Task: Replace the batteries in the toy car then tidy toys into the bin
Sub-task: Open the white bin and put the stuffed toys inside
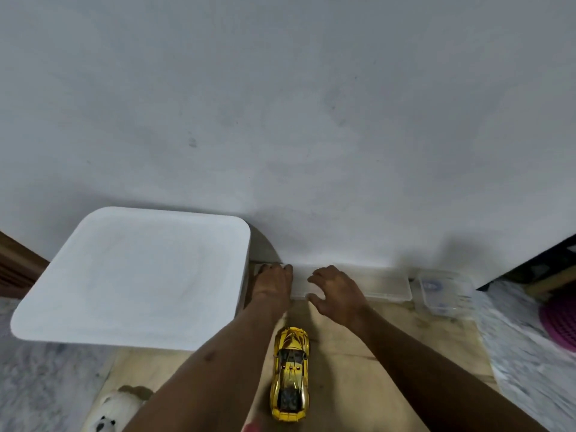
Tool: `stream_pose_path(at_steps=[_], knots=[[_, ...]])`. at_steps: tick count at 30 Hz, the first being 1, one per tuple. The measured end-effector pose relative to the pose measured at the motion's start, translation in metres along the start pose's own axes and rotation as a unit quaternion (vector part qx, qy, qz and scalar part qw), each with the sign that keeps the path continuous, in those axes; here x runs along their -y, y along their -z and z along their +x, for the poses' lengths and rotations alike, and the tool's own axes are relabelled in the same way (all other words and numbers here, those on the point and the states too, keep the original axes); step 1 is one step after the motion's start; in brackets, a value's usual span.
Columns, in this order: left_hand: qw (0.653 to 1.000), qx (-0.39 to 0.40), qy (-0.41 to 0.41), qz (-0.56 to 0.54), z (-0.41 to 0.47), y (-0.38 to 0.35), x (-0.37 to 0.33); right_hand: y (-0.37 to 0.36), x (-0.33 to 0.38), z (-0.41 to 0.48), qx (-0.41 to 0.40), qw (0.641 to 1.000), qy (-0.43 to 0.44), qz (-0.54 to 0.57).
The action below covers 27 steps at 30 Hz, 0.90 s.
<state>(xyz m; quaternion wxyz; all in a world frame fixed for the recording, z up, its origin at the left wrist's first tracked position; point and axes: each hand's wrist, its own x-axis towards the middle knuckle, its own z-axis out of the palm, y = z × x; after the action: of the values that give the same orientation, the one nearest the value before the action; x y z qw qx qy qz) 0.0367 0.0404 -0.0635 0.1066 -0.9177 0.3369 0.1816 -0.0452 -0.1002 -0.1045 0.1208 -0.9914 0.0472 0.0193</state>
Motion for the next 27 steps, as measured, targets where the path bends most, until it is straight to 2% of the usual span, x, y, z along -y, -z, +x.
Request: stream_pose_path(at_steps=[3,6,14,20,27], knots=[[0.998,-0.008,0.010,-0.066,-0.007,0.009,-0.004,0.018,-0.002,-0.011,-0.041,0.997,-0.059,0.032],[0.996,-0.046,-0.011,-0.073,-0.021,0.024,-0.004,0.042,-0.004,-0.027,-0.045,0.991,-0.118,0.035],[0.987,-0.120,-0.042,-0.098,-0.066,0.074,0.023,0.103,0.031,-0.051,-0.069,0.983,-0.164,0.037],[0.978,-0.155,0.025,-0.135,-0.099,0.086,0.108,0.120,0.096,-0.028,-0.056,0.982,-0.170,0.056],[0.969,-0.142,0.142,-0.146,-0.127,0.056,0.238,0.107,0.168,0.013,-0.048,0.969,-0.197,0.138]])
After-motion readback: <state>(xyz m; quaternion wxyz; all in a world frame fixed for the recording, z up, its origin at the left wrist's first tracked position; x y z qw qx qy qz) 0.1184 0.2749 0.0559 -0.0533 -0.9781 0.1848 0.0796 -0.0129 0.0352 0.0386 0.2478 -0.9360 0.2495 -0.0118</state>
